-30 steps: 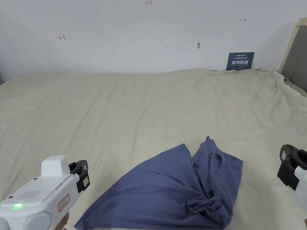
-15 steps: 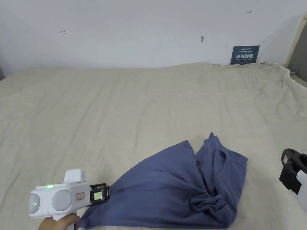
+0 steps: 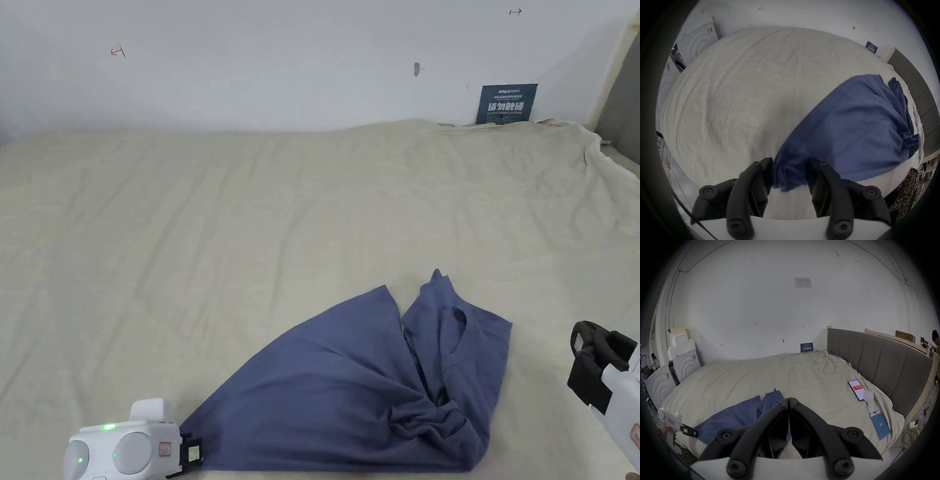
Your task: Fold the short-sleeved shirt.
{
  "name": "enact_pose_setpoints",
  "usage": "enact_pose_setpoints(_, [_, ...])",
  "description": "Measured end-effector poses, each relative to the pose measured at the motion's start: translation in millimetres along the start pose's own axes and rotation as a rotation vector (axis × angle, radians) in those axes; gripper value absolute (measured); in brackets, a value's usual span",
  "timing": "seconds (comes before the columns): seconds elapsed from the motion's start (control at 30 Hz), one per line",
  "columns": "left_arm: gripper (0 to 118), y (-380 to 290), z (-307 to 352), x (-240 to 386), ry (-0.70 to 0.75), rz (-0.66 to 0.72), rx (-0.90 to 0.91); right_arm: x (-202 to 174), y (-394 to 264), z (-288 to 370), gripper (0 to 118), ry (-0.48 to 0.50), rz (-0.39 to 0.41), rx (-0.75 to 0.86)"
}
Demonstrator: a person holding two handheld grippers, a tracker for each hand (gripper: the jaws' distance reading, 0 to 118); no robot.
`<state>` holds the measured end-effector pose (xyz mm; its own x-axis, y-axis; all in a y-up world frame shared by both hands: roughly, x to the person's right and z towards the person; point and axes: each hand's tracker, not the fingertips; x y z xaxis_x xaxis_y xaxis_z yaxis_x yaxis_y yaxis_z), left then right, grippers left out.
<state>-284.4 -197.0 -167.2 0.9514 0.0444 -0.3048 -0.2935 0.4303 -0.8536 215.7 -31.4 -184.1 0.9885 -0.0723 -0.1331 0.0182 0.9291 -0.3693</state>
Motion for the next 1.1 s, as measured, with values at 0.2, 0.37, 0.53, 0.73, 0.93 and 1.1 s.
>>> enact_pose_setpoints(0.2, [2,0,5,8,-0.048,-0.026,0.031,7,-6,-18,0,0.006,-0.001,-0.047])
enact_pose_setpoints(0.37, [2,1,29,3,-0.111,0.014,0.091,11,-15,-59,0,0.023,0.002,-0.169])
enact_pose_setpoints(0.53, [2,4,45,-6,-0.135,0.018,0.131,13,-21,-118,70,0.030,-0.021,-0.273])
enact_pose_setpoints(0.73, [2,9,54,-4,-0.152,0.016,0.157,13,-33,-191,104,0.022,-0.037,-0.384])
enact_pose_setpoints(0.93, [2,12,45,-2,-0.149,0.007,0.137,15,-43,-246,103,-0.064,-0.062,-0.496])
enact_pose_setpoints(1.1, [2,14,39,0,-0.145,0.011,0.121,21,-52,-282,78,-0.090,-0.088,-0.562])
